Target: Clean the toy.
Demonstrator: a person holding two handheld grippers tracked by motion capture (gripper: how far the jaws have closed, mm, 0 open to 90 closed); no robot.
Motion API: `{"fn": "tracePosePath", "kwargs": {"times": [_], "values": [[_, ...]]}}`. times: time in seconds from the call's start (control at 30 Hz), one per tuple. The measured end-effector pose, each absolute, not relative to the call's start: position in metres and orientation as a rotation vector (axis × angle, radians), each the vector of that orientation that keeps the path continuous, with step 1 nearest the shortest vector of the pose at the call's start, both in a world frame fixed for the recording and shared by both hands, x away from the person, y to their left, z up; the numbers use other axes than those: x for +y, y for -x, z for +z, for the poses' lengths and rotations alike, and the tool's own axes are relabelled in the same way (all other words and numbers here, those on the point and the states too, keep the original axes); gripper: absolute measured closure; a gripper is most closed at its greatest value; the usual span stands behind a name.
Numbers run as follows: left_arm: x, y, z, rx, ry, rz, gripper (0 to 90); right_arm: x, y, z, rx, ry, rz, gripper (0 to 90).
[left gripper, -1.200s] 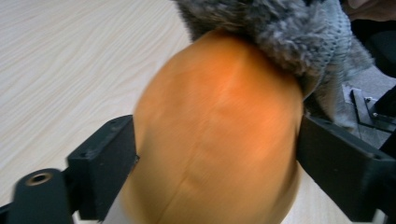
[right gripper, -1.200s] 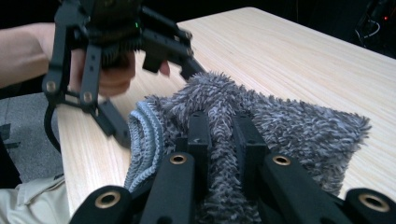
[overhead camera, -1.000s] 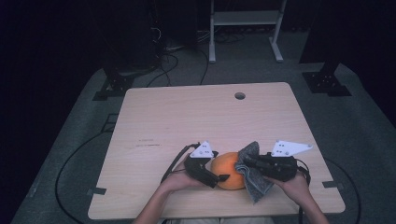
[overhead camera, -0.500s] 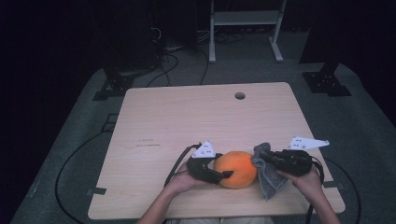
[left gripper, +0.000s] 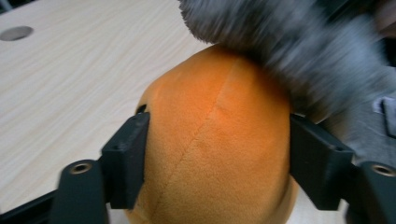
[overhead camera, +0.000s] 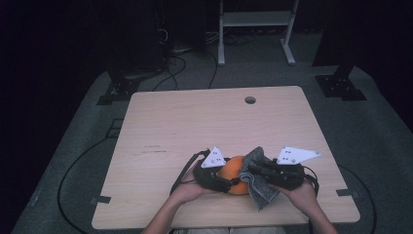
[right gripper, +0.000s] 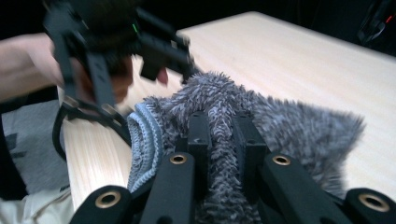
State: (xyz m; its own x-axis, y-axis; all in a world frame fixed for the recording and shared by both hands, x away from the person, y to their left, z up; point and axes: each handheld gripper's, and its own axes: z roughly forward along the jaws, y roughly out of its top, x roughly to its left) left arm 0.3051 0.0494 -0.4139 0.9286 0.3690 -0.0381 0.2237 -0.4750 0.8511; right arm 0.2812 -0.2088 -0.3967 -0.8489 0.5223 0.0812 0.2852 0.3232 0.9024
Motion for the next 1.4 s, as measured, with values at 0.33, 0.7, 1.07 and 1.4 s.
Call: {"fn": "tracePosePath", "kwargs": {"times": [0.33,0.7,1.07,1.4], "values": [[0.053,-0.306,-0.421,0.345,-2.079,0.175,19.2,-0.225,-0.288,-0.410,2.364,-0.802,1.576,79.1],[0.051,-0.304,-0.425,0.343,-2.071,0.196,21.7,-0.260,-0.300,-0.422,2.326,-0.963,1.482,78.9],[0.036,-0.293,-0.422,0.293,-2.070,0.241,25.5,-0.219,-0.273,-0.378,2.334,-0.715,1.528,79.1],[0.042,-0.306,-0.428,0.346,-2.076,0.174,7.4,-0.207,-0.275,-0.393,2.400,-0.704,1.511,79.1]]}}
